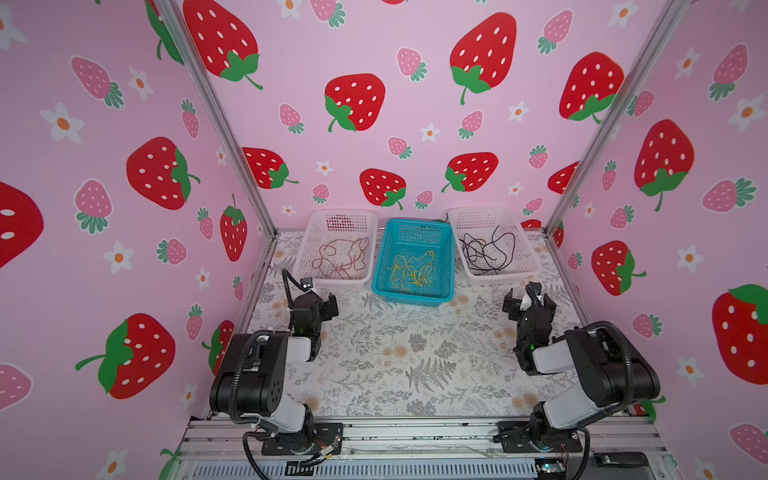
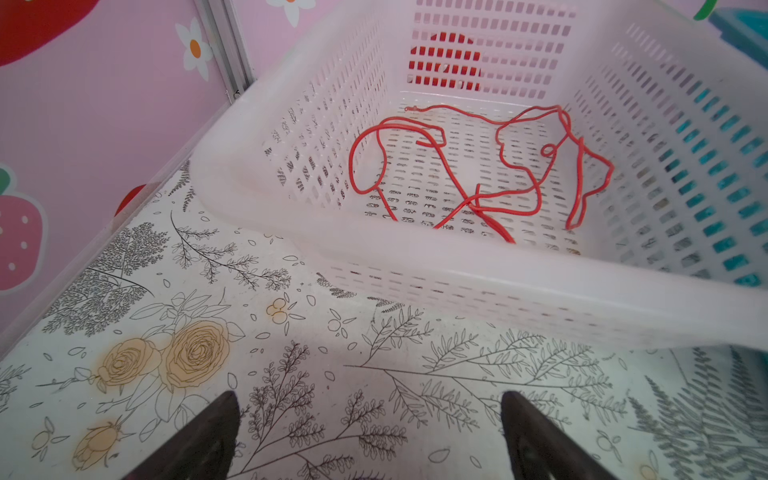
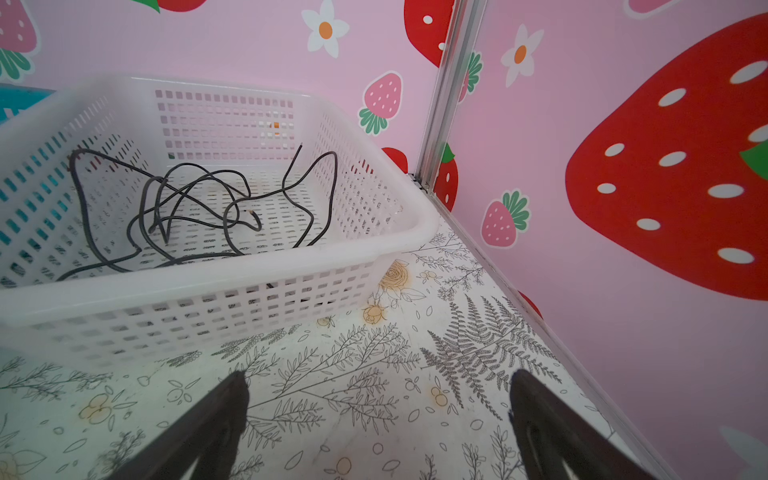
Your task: Untangle the cables
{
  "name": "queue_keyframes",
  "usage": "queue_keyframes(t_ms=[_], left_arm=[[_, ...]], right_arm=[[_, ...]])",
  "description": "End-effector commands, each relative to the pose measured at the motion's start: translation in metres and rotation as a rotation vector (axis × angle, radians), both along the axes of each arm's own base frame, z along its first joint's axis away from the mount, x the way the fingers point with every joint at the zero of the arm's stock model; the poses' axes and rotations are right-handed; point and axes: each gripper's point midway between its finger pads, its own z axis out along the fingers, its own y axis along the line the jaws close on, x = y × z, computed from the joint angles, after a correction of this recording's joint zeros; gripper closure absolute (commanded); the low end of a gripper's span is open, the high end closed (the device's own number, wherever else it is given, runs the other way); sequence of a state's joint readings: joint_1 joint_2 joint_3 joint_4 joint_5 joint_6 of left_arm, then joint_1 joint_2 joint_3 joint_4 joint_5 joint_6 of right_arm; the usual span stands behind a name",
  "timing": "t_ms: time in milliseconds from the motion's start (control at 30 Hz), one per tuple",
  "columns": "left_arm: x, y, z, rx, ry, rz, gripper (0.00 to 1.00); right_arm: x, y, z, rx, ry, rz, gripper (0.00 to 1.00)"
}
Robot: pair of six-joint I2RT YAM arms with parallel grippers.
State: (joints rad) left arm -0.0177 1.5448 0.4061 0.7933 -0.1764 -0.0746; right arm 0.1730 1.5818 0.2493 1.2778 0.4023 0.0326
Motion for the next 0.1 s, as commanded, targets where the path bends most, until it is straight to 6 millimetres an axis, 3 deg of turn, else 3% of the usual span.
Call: queue_keyframes(t_ms=[0,67], left_arm=[[0.0094,0.0012,0.0119,0.021,-0.029,0.005,0.01],[0.0094,0.0013,0.0119,0.02,-0.029,0.006,0.01]], right_arm=[[0.0026,-0.0029,0.0052,0.028,-0.023,0.006,0.01],[0.0003,-0.0019,0.0066,0.029,-0.032,0.013,0.01]])
